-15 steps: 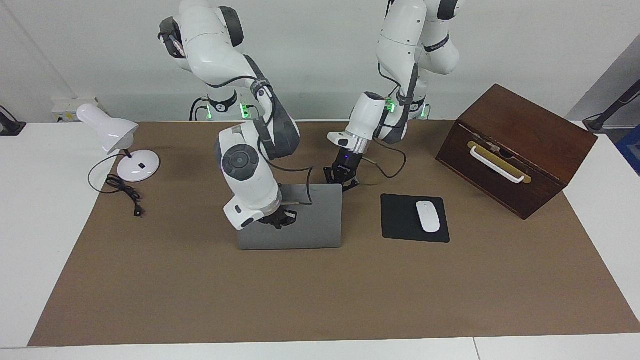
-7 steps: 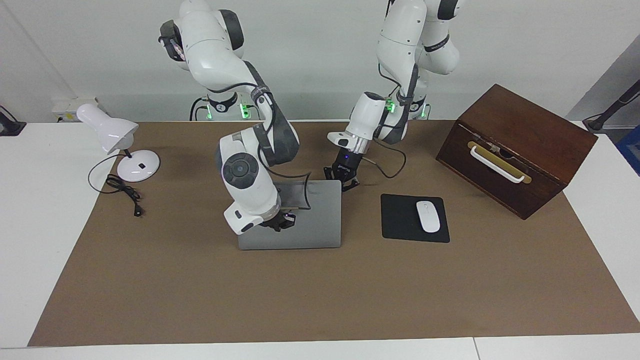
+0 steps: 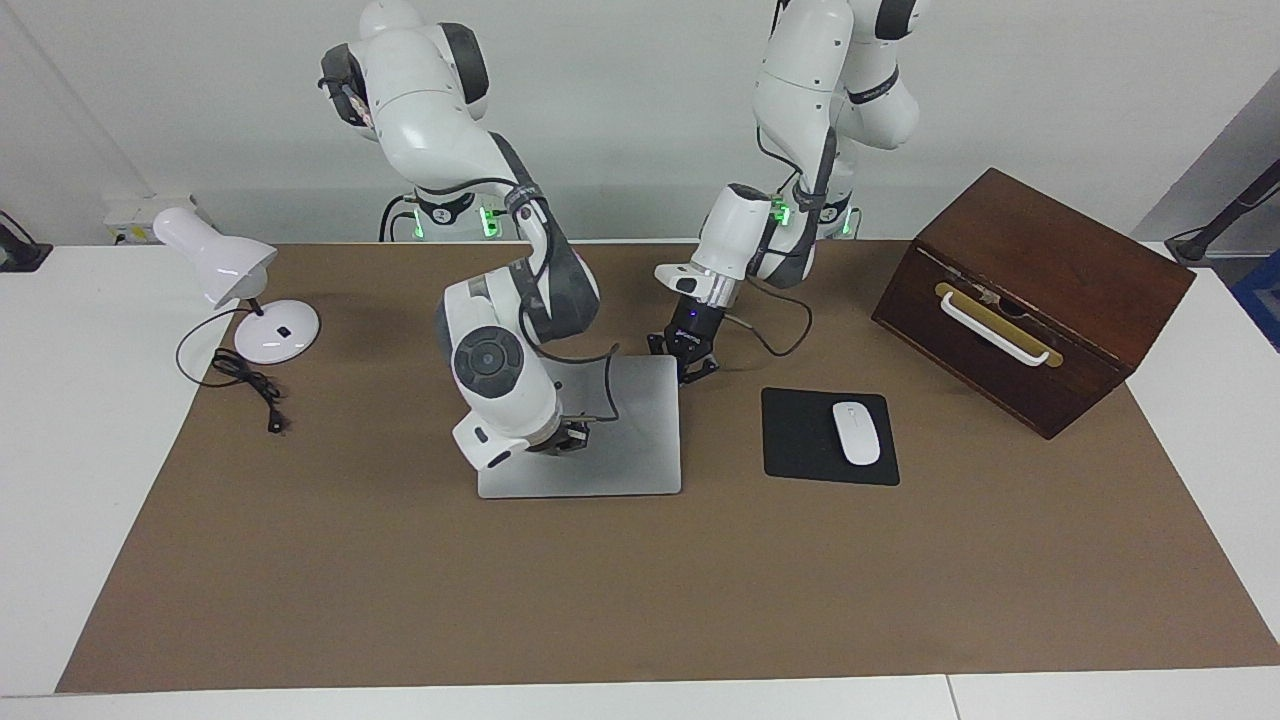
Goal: Close laptop with both arms
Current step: 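Push the laptop lid down toward the keyboard with the right gripper, then press the closed lid flat with the right gripper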
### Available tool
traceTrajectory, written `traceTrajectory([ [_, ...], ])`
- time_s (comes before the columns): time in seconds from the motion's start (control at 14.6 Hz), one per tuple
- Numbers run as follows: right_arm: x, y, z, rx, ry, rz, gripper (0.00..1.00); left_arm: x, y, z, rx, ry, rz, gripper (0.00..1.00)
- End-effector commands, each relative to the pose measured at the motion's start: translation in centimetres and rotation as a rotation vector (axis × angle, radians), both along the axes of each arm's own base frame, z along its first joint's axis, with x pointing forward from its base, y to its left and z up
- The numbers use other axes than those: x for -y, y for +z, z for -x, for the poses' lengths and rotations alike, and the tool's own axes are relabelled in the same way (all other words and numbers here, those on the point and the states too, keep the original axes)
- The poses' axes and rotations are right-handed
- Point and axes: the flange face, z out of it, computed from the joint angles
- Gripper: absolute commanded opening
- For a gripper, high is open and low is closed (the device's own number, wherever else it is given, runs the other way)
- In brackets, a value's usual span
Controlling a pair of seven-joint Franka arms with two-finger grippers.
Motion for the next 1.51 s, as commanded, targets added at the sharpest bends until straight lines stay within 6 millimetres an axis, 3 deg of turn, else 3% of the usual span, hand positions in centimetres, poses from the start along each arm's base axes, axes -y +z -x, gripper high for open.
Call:
traceTrajectory([
  [0.0, 0.3, -0.7, 1.0, -0.038, 0.016, -0.029, 0.00, -1.3, -2.7, 1.3, -0.048, -0.018, -0.061, 0.00],
  [0.55, 0.4, -1.1, 1.5, -0.051, 0.005, -0.040, 0.00, -1.3, -2.7, 1.2, -0.048, -0.016, -0.061, 0.00],
  [0.82, 0.2, -0.1, 1.2, -0.027, 0.013, -0.032, 0.00, -1.3, -2.7, 1.2, -0.049, -0.016, -0.062, 0.00],
  [1.03, 0.9, 3.5, 1.2, -0.005, 0.010, -0.042, 0.00, -1.3, -2.7, 1.2, -0.048, -0.016, -0.061, 0.00],
  [1.23, 2.8, 8.2, 1.1, 0.017, -0.012, -0.056, 0.00, -1.3, -2.7, 1.2, -0.048, -0.015, -0.060, 0.00],
  [1.44, 5.4, 14.8, 1.2, 0.133, -0.032, -0.045, 0.00, -1.4, -2.6, 1.2, -0.048, -0.013, -0.058, 0.00],
])
